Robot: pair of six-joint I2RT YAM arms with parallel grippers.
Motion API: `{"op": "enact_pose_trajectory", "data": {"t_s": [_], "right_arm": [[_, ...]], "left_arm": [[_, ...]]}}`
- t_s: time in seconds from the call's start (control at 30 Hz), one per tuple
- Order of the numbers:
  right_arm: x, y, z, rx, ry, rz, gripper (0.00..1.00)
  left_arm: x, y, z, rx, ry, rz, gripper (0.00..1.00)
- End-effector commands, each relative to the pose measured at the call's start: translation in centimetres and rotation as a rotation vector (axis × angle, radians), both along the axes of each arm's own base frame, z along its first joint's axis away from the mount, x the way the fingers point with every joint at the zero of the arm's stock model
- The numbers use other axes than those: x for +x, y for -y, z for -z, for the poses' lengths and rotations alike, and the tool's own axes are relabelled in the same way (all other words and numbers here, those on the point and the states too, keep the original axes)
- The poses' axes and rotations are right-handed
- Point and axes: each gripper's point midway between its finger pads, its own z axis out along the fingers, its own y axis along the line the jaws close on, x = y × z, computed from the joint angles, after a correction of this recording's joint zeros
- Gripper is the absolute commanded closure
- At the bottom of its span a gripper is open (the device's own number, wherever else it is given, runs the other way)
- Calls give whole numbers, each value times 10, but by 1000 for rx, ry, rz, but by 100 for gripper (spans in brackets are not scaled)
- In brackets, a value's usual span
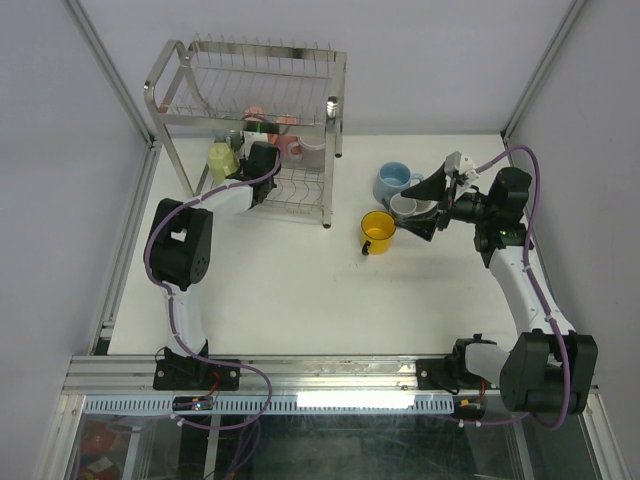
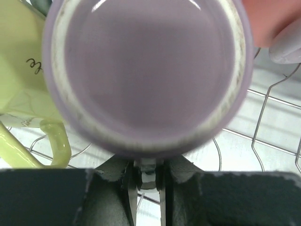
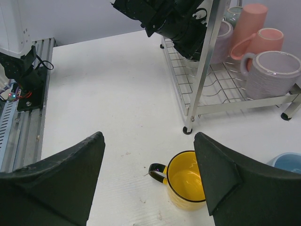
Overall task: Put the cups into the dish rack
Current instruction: Turn the cup upside down in the dish rack.
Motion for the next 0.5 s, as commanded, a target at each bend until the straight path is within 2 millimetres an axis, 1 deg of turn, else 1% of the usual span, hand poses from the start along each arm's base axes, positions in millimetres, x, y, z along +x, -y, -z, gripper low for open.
{"op": "enact_pose_trajectory", "data": {"t_s": [0.0,0.1,0.17,0.33,0.47], "right_arm": [[-4,2,-10,-5,60,-6,20],[-4,2,-10,-5,61,-5,20],[-4,2,-11,-5,62,-5,20],[-4,2,-11,-5,63,-5,20],[-4,2,-10,-5,62,-6,20]], "left_arm": [[33,-6,-61,-2,188,-47,82],[33,-6,-62,1,190,-51,75],[33,-6,-63,-2,191,-51,72],[32,-4,-64,-17,189,-44,70],[26,0,-73,-49,197,-25,67]]}}
